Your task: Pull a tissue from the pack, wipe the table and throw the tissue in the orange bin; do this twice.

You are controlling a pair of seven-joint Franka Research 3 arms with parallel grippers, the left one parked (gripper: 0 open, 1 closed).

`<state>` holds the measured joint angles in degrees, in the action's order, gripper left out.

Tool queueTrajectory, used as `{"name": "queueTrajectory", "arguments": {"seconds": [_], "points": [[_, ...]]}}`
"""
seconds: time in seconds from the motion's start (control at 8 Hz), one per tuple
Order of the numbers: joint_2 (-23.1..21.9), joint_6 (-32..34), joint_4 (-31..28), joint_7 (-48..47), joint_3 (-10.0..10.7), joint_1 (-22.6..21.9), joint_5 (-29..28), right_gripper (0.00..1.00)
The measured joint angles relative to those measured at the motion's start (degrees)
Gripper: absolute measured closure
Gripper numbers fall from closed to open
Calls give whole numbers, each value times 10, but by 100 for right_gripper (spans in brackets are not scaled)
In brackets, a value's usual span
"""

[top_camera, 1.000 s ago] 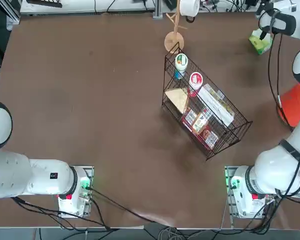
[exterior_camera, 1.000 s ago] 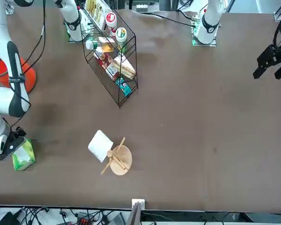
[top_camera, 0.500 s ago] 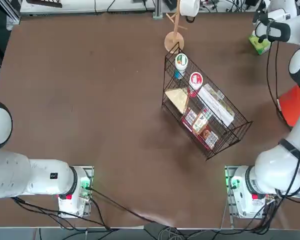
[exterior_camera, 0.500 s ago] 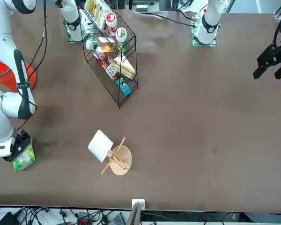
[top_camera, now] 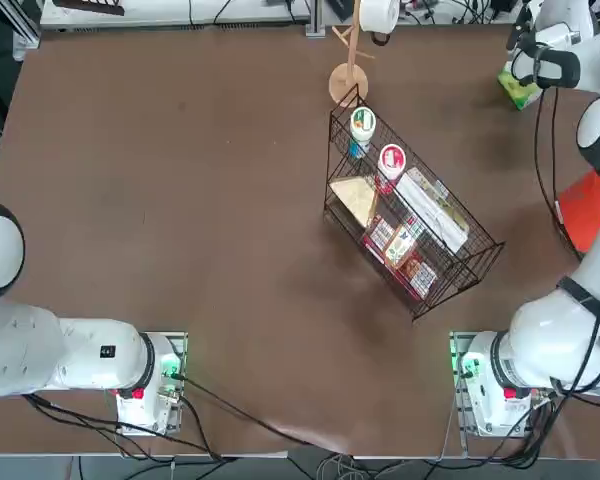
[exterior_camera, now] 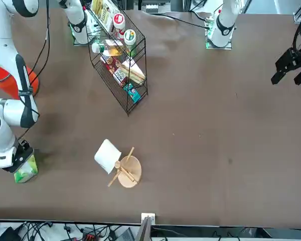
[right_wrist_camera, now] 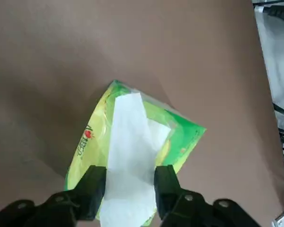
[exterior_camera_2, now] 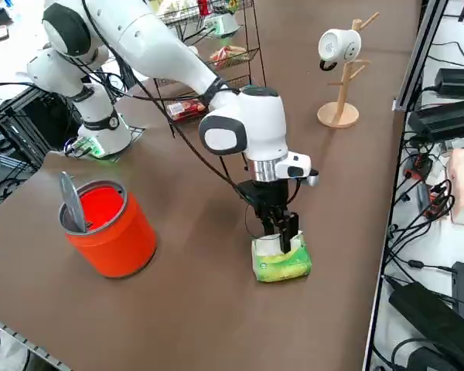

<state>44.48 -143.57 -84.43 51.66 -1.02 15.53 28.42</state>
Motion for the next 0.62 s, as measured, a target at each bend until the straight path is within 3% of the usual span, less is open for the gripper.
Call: {"name": "queueTrajectory", "arguments": {"seconds": [0.12,0.38,0.62], "points": [[0,0,4,0,0,0,0,69],[-1,16,24,0,0,-1,0,87],[-7,84,59,0,-4,-2,-9,97]]}}
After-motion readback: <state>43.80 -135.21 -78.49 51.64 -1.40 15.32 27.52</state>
